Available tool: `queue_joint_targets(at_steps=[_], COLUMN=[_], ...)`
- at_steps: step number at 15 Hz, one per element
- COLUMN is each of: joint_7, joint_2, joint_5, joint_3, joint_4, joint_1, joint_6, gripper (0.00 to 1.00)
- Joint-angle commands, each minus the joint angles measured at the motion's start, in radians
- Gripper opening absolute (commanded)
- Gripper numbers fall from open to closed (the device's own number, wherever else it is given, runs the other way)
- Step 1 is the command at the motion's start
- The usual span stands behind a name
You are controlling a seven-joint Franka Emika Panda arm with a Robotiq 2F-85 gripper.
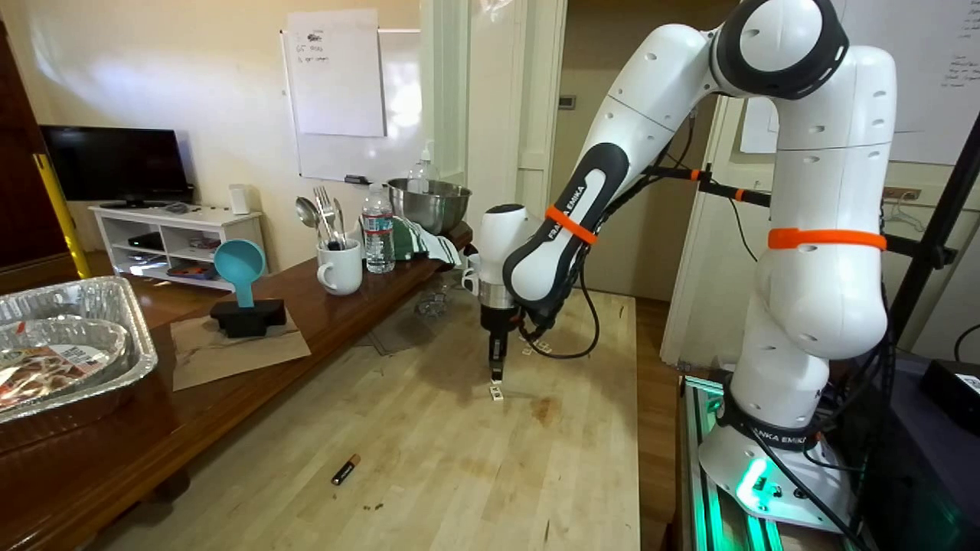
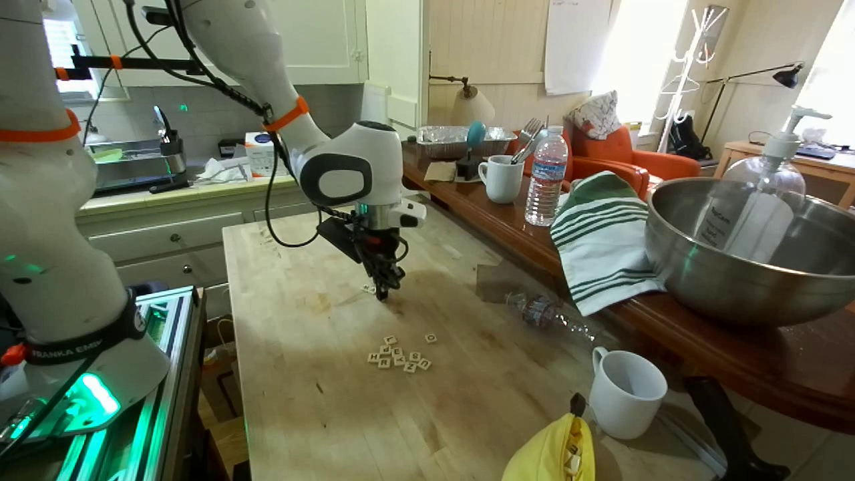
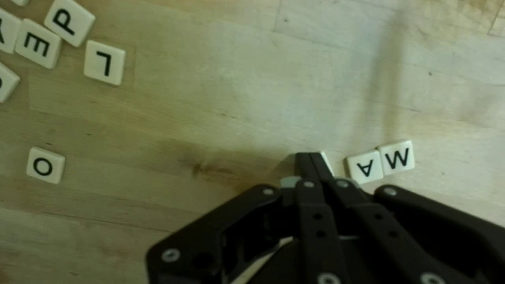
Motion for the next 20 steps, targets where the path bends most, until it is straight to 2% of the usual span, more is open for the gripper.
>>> queue_joint_targets(at_steps=[1,20], joint_7=[0.057,0.14], joint_2=[0.03,0.036], joint_5=[-0.017,-0.018], joint_3=[0.011,0.014], joint_4=[-0.021,-0.021], joint_1=[0.016,0.028], joint_6=[0.016,0.018], gripper=[0.0,0.0])
